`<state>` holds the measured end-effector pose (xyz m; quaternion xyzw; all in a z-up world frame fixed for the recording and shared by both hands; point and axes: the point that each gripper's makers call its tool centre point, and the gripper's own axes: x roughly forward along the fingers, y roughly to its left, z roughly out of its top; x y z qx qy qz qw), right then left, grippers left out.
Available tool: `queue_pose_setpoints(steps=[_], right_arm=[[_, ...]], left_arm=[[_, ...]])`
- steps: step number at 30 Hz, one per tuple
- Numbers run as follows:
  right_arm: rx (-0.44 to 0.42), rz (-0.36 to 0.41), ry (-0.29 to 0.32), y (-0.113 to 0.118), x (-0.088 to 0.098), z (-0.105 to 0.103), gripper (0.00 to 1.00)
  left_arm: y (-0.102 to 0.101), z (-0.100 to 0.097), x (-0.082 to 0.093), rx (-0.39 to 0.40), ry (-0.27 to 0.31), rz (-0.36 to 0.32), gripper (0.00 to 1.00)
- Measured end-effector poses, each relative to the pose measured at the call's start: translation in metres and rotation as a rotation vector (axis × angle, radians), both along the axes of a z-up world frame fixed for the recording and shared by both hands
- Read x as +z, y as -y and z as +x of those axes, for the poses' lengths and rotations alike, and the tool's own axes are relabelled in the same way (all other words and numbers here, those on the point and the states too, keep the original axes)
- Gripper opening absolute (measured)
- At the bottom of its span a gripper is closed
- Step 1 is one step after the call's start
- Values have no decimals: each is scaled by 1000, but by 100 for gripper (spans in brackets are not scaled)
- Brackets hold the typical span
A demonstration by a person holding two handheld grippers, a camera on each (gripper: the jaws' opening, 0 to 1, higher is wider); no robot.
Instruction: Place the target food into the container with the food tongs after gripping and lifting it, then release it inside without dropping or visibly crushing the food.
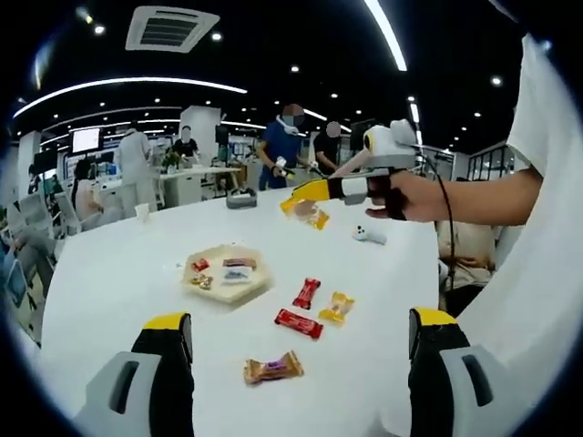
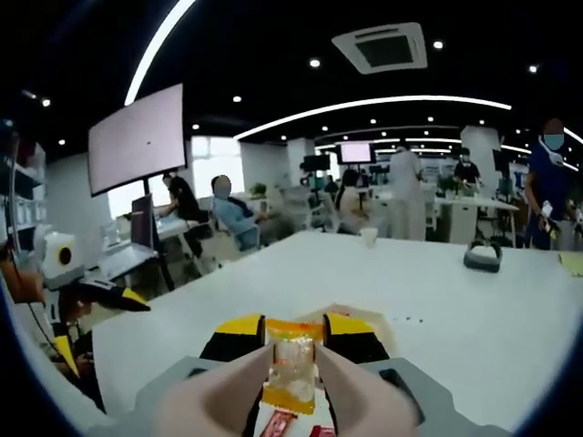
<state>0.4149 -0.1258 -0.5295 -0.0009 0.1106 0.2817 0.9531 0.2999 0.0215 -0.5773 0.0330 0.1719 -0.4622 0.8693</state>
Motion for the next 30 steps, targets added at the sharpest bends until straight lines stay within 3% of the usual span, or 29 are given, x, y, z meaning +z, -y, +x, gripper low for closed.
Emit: queue_pose_setpoints(steps=[3, 7, 10, 12, 15, 21, 24, 26, 28, 30], right_arm=[[0, 0, -5, 1, -2, 1, 24], [-11, -9, 4, 2, -1, 1, 24], [-26, 1, 8, 6, -1, -3, 24], [-29, 0, 8, 6, -1, -5, 24], [-27, -4, 12, 7, -2, 0, 24], [-26, -17, 18, 8, 2, 7, 24], [-21, -36, 24, 8, 3, 10, 24], [-18, -35, 25, 8, 4, 10, 24], [-11, -38, 26, 6, 3, 11, 24], [-3, -41, 28, 3, 2, 15, 24]], left_arm=[[-2, 2, -6, 7, 13, 29, 100], [2, -12, -7, -45, 5, 31, 100], [-2, -16, -23, -67, -21, 92, 100], [-2, -18, -22, -70, -10, 101, 100], [-1, -16, -13, -66, -9, 56, 100], [-2, -10, -13, -59, 13, 80, 99], [1, -11, -4, -52, 9, 15, 99], [-3, -9, -3, -34, -2, 12, 99], [-11, -5, 3, -4, 35, 24, 99], [-16, -3, 5, 13, 33, 15, 99]])
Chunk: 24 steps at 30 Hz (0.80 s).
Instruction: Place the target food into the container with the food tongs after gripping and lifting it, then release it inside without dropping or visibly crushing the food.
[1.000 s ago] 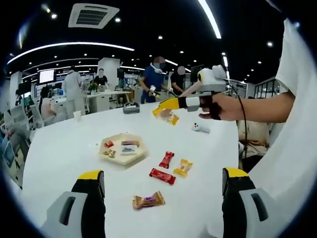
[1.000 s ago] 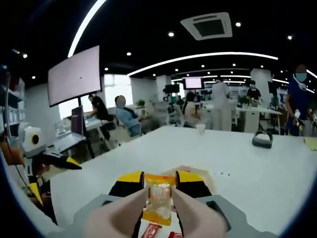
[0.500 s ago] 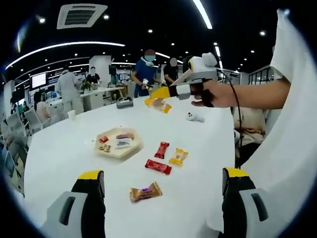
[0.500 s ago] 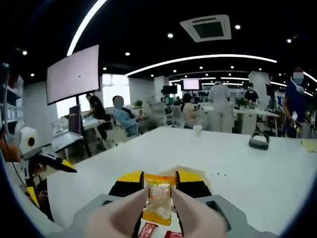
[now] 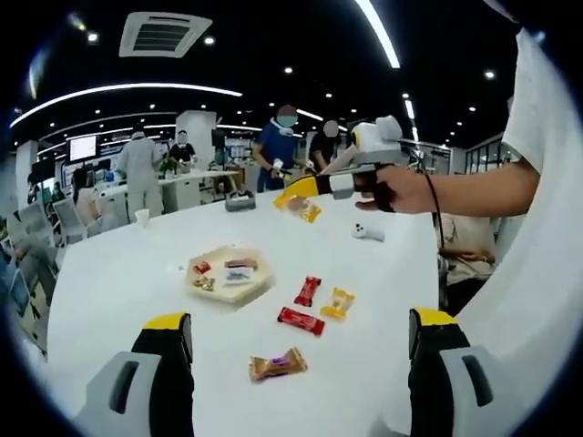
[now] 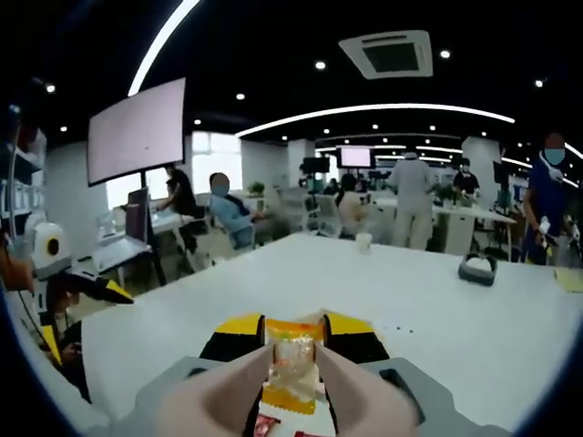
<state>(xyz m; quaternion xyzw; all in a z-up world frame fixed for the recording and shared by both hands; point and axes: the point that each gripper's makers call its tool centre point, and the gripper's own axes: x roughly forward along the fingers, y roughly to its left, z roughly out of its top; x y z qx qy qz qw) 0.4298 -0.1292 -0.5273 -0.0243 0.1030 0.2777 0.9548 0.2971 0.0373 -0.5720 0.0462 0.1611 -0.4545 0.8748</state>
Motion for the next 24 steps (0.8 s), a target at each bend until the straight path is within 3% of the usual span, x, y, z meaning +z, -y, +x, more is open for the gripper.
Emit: queue_pose_setpoints(steps=[4, 6, 11, 19, 21, 24], right_arm=[[11, -8, -8, -4, -3, 6, 24], [22, -17, -4, -5, -3, 7, 24], [8, -21, -15, 0, -7, 11, 24], [14, -45, -23, 1, -6, 23, 24], [11, -38, -21, 2, -5, 23, 24], [-3, -33, -21, 6, -4, 25, 24]], left_arm=[[-10, 8, -1, 42, 6, 18, 99], [-11, 3, 3, 31, 12, 8, 99], [-16, -2, -7, 26, -2, 46, 99], [-17, 2, -4, 47, 2, 24, 99], [-14, 0, 0, 31, 20, 10, 99], [-11, -3, -5, 4, -1, 14, 99]])
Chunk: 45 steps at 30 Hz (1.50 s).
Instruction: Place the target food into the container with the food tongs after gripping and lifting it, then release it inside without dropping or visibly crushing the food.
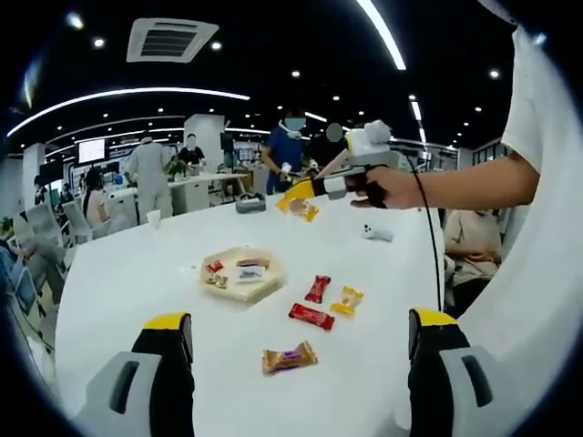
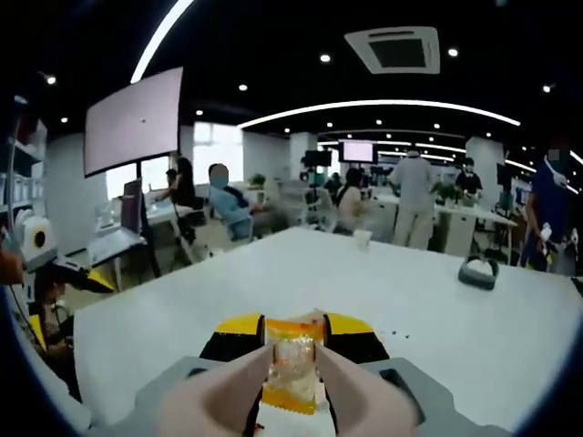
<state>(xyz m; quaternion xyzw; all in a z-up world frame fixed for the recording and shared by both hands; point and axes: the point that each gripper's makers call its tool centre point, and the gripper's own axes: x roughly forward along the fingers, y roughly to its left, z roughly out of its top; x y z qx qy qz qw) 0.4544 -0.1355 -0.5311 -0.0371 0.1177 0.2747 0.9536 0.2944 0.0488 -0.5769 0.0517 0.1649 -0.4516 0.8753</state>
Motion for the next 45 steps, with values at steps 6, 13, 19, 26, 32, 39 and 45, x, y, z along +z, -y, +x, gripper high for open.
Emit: queue_pose_setpoints(steps=[6, 13, 19, 26, 32, 39, 45], right_arm=[[-16, 3, 0, 3, 2, 0, 24], [-18, 1, 15, 5, 7, 3, 25], [-14, -2, 5, 8, 3, 4, 25], [-16, 3, 15, 12, 6, 1, 25], [-34, 14, 6, 22, 4, -3, 25], [-39, 8, 13, 24, 7, -2, 25], [-38, -4, 18, 25, 11, 3, 25]], left_arm=[[1, 4, 4, 10, 16, -12, 99], [13, -3, 12, -13, 6, -72, 99], [10, -2, 15, -9, 40, -45, 99], [14, -1, 30, -34, 182, -64, 99], [5, 5, 1, 3, -1, 49, 85], [11, 4, 10, 0, -4, 22, 79], [7, 6, 11, -1, 1, 37, 80]])
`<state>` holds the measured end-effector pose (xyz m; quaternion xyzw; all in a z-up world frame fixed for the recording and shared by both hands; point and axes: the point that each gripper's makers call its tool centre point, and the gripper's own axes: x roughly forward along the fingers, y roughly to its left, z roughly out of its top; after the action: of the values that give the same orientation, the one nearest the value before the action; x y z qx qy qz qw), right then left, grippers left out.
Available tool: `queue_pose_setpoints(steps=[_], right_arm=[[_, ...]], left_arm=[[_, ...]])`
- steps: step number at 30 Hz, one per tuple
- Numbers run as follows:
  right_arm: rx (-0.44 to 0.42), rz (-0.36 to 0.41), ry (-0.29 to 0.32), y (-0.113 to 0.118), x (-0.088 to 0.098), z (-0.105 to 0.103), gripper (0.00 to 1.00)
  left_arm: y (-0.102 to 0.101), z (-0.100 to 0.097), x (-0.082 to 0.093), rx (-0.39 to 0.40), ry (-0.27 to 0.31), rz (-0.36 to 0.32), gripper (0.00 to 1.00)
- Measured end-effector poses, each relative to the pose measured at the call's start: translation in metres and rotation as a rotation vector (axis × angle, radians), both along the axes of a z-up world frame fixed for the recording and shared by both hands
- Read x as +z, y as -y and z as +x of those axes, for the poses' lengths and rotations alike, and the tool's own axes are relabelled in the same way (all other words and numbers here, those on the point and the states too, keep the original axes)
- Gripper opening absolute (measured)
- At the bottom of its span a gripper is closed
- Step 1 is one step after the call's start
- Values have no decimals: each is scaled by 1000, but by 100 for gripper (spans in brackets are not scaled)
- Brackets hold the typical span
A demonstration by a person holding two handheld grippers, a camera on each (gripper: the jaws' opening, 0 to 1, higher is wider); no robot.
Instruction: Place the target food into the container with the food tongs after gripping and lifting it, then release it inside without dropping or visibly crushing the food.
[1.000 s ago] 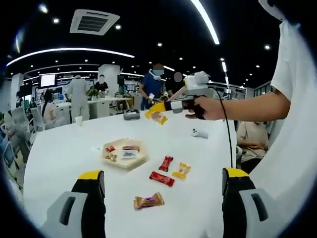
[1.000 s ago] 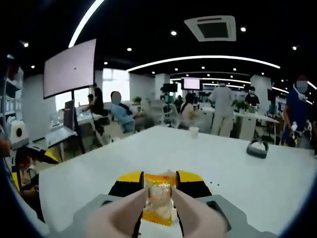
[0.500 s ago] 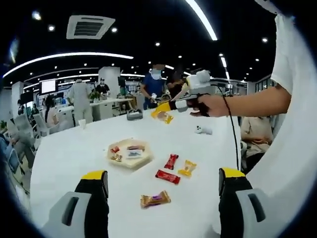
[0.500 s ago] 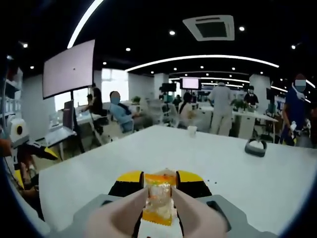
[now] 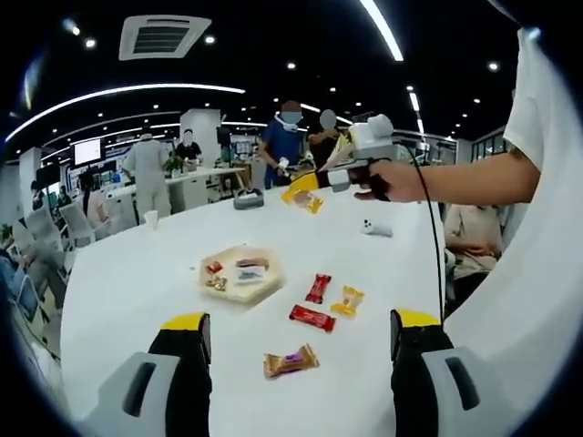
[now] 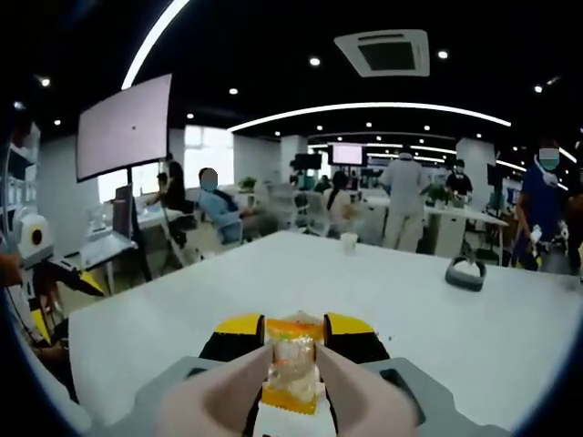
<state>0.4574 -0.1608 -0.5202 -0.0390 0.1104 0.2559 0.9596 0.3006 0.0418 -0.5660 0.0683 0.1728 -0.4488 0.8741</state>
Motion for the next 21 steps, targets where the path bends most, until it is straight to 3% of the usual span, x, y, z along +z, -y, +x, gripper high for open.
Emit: queue_pose_setpoints(steps=[11, 21], right_arm=[[7, 5, 5, -7, 5, 12, 25], [33, 0, -5, -22, 9, 36, 25]], left_arm=[[-5, 5, 0, 15, -12, 10, 80], [-16, 15, 2, 89, -8, -9, 89]])
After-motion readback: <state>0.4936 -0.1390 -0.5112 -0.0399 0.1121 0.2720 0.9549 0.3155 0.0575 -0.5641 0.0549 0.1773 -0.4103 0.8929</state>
